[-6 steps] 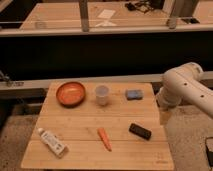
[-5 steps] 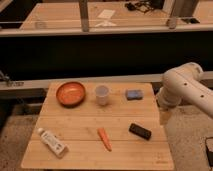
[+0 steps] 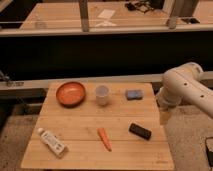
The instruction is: Drag the pepper across the table
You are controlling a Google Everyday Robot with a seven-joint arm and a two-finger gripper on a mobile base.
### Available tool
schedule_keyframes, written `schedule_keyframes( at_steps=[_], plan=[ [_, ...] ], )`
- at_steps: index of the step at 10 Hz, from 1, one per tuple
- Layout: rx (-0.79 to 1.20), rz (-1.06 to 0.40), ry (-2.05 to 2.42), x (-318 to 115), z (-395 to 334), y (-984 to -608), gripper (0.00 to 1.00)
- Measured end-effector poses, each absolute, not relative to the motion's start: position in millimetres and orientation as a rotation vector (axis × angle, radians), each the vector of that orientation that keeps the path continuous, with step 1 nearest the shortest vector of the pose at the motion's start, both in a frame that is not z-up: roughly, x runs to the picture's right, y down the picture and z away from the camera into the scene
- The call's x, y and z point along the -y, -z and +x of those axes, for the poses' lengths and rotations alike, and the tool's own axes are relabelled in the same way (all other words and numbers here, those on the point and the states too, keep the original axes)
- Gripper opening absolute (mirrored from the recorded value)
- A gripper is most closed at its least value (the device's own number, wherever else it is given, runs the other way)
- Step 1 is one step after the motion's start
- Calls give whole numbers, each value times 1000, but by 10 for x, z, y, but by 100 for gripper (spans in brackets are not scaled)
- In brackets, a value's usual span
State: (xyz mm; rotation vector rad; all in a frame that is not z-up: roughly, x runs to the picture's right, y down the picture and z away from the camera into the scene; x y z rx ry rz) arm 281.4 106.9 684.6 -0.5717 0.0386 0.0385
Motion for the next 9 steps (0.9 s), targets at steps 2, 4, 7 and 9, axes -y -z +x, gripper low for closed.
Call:
schedule_keyframes(
  at_steps=[2,4,7,9],
  plan=[
    [-29,-579,11,-1061,2678,-6883,80],
    [-19,-586,59,-1047,2475,-6911,80],
    [-17,-594,97,-1056,2439,-6932,80],
    [-7,-602,139,-1092,2329,-6965,80]
  ],
)
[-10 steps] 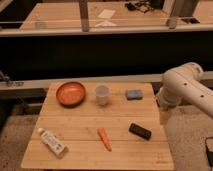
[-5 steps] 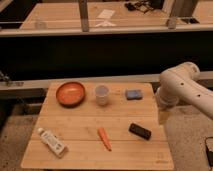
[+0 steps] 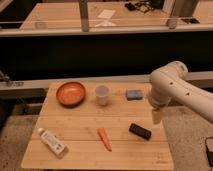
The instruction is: Drag the pepper across the table
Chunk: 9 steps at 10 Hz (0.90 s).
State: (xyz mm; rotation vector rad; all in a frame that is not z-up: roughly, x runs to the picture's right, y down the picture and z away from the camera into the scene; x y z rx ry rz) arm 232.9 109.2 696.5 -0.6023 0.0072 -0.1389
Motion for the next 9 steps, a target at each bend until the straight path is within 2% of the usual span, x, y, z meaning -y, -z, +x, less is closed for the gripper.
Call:
schedule_keyframes(
  at_steps=[9],
  plan=[
    [37,-611,296,-1167,1745,-7094,80]
  ],
)
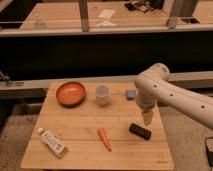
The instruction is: Drag the pepper across the table
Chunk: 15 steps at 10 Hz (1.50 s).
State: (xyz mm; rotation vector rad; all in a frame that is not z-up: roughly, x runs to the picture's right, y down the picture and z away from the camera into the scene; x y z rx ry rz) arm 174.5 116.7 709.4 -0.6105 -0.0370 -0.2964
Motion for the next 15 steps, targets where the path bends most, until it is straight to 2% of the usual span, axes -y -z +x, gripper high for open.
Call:
schedule_keyframes(
  at_steps=[15],
  plan=[
    [101,-611,600,-1506,1033,-7317,80]
  ],
)
